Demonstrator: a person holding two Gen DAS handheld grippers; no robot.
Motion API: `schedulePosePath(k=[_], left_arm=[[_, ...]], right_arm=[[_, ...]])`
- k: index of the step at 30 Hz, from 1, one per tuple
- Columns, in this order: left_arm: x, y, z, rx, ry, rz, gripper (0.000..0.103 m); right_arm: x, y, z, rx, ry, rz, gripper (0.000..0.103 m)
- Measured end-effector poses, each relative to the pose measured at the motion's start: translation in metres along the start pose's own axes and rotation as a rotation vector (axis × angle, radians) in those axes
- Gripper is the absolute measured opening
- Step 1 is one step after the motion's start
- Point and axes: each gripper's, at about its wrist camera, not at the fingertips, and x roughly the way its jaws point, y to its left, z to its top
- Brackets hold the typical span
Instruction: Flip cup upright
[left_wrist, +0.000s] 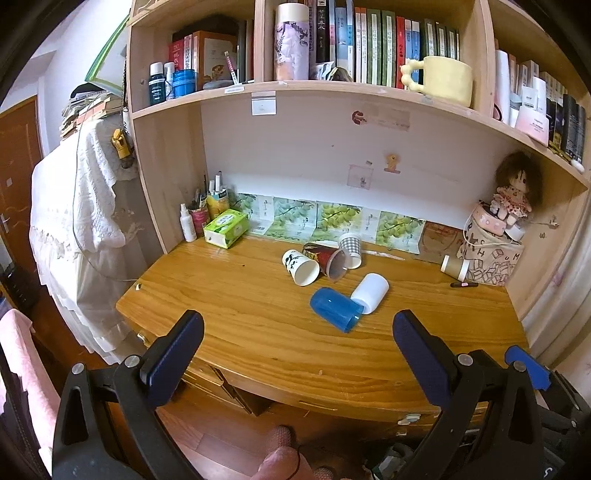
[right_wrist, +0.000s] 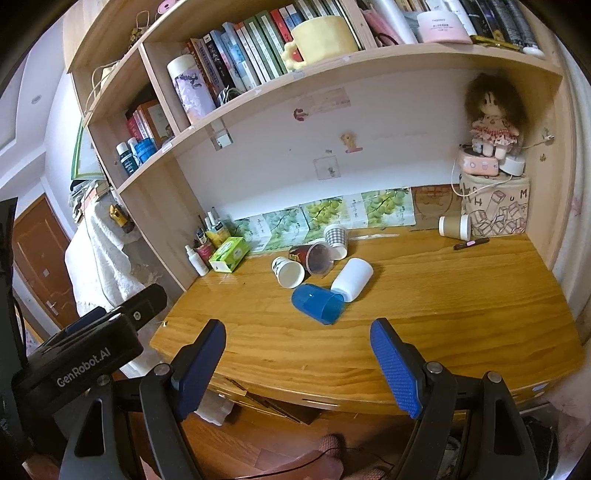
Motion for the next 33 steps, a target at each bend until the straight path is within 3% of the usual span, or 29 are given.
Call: schedulePosePath(k=[9, 16, 33], left_arm=[[0.017, -0.01, 0.009, 0.04, 0.017, -0.026, 0.102], [0.05, -0.027, 0.019, 0.108, 0.078, -0.087, 0.102], [0.141, -0.036, 0.097, 0.248, 0.114, -0.261, 0.102]], right_arm=[[0.012, -0.005, 0.005, 0.034, 0.012, -0.015, 0.081], [0.029, -0.024, 0.011, 0.121, 0.048, -0.09, 0.081], [0.094, -0.04, 0.062, 0.326, 0.037, -0.264, 0.081]])
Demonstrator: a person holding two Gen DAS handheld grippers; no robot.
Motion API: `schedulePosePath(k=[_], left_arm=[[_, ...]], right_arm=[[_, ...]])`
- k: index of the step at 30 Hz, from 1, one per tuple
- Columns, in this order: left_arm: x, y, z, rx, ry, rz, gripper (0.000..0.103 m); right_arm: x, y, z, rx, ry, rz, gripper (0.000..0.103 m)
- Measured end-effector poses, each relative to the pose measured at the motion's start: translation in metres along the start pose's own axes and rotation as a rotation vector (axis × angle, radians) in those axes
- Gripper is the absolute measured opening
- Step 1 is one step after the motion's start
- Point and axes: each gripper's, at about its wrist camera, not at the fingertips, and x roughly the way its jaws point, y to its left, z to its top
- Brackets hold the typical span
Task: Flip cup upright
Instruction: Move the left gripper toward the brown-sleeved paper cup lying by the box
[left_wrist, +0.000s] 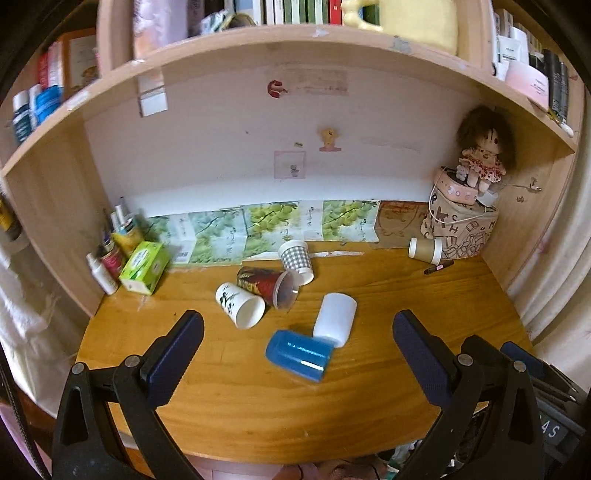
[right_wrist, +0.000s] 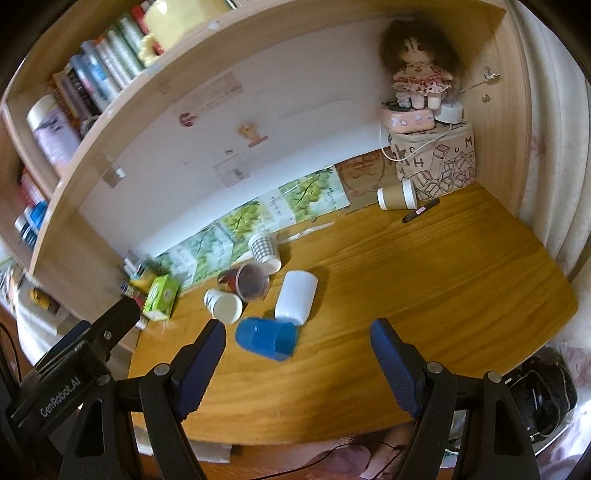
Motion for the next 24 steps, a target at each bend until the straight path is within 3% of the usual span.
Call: schedulePosePath(k=[10, 18, 24], left_arm=[[0.062, 0.015, 0.024, 0.109, 0.117, -0.134, 0.102], [0.102, 0.006, 0.029, 0.206, 0.256, -0.259, 0.102], [0.121, -0.013, 0.032, 0.308, 0.307, -0.295, 0.102]], right_arm=[[0.046, 0.012, 0.02, 0.159, 0.044, -0.089, 0.081], [0.07, -0.008, 0.02, 0.361, 0.113, -0.167, 0.081], [0.077, -0.03, 0.019, 0.488, 0.147, -0.19, 0.081]])
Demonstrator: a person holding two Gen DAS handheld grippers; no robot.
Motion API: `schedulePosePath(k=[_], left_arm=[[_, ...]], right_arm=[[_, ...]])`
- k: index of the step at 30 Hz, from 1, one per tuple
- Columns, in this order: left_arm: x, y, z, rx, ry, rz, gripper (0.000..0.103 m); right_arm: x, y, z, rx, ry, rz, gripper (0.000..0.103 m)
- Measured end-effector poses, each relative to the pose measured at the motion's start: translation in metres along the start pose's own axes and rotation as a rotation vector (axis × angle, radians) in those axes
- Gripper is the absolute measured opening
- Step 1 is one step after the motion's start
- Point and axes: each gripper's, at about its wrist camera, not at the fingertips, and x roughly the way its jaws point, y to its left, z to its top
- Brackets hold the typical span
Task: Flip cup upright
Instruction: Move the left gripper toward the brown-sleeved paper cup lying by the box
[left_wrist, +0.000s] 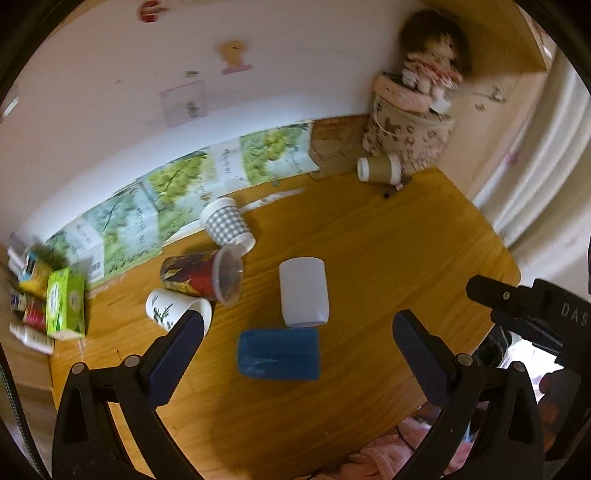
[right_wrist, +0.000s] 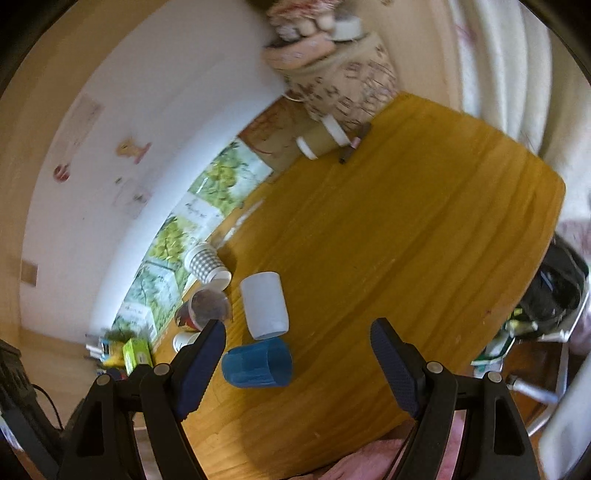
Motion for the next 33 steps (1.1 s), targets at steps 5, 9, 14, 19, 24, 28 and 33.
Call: schedulePosePath(k=[5, 9, 14, 19, 24, 28, 33], left_arm=[[0.008, -0.015, 0.013, 0.12, -0.023, 0.055, 0.102], [0.015, -0.036, 0.022, 0.223, -0.042, 0.094, 0.102], [0.032, -0.064, 0.04, 0.297, -0.007, 0.11, 0.102], [0.05, -0.096, 0.065, 0.413, -0.014, 0.178, 0.102], [0.07, -0.127, 0.091, 0.521, -0.015, 0.18, 0.102], [0.092, -0.153, 0.107, 0.619, -0.005, 0.214, 0.102], [0.123, -0.176, 0.126, 0.709, 0.014, 0.235, 0.102]], right_arm=[[0.011, -0.022, 0.012, 0.111, 0.036, 0.013, 0.081], [0.019, -0.039, 0.028, 0.182, 0.052, 0.027, 0.081], [0.026, -0.06, 0.054, 0.218, 0.052, 0.051, 0.081], [0.034, -0.085, 0.076, 0.245, 0.044, 0.072, 0.081], [0.039, -0.105, 0.095, 0.175, 0.003, 0.09, 0.081], [0.038, -0.114, 0.11, 0.086, -0.056, 0.084, 0.081], [0.041, -0.124, 0.129, -0.044, -0.122, 0.098, 0.081]])
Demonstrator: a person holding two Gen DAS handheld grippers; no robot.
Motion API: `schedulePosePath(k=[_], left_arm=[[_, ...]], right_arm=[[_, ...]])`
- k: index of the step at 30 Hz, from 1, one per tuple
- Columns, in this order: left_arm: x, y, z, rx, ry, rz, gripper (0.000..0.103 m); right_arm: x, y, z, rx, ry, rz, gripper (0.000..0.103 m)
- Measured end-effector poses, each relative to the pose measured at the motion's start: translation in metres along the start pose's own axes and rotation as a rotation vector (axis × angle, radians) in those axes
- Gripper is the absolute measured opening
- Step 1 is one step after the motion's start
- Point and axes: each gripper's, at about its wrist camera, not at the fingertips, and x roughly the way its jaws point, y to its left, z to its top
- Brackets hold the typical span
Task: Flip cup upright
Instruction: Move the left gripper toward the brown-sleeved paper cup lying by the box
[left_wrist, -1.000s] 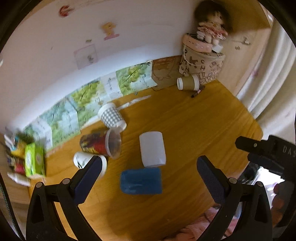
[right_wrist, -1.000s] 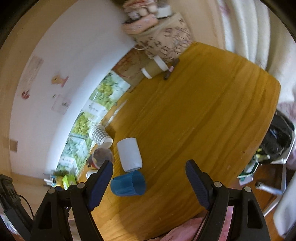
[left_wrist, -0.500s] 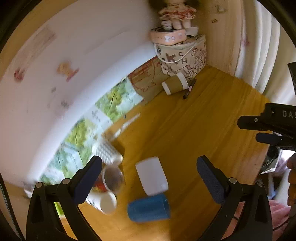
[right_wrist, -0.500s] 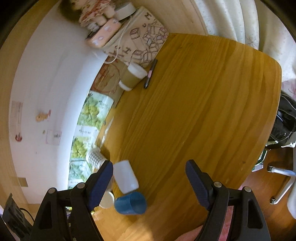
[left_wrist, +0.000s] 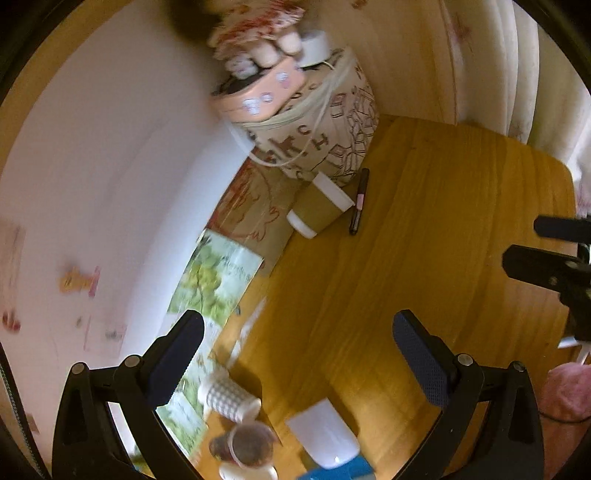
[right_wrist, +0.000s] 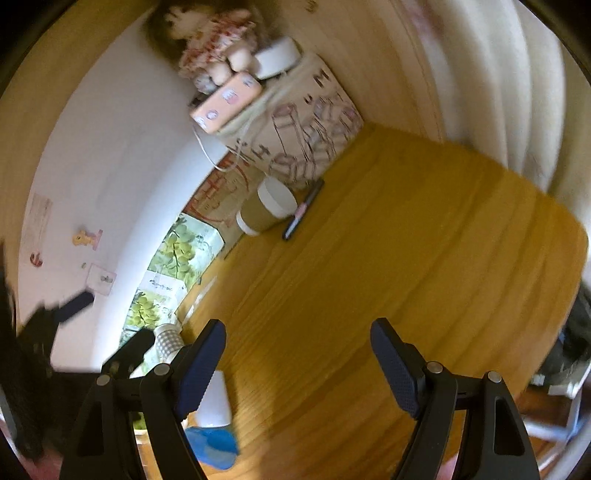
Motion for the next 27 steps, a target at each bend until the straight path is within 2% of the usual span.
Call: schedulePosePath(k=[8, 17, 22, 27], left_arm=[[0.058, -0.011, 0.045, 0.081, 0.063, -0.006, 0.102], [0.127, 0.003, 0.08, -0.014, 0.137, -0.087, 0.102], [0.155, 0.006, 0.086, -0.041, 0.143, -0.103, 0.102], [0.176, 0.003, 0.089, -0.031, 0.149, -0.097, 0.102]], right_arm=[[0.02, -0.008, 0.026, -0.219, -0.081, 0.047, 0.081], [0.058, 0.004, 0.042, -0.453, -0.139, 0.09, 0.081], [0.087, 0.007, 0.046, -0.546, -0.109, 0.089, 0.081], [0.109, 0.007, 0.048, -0.569, -0.069, 0.099, 0.081]])
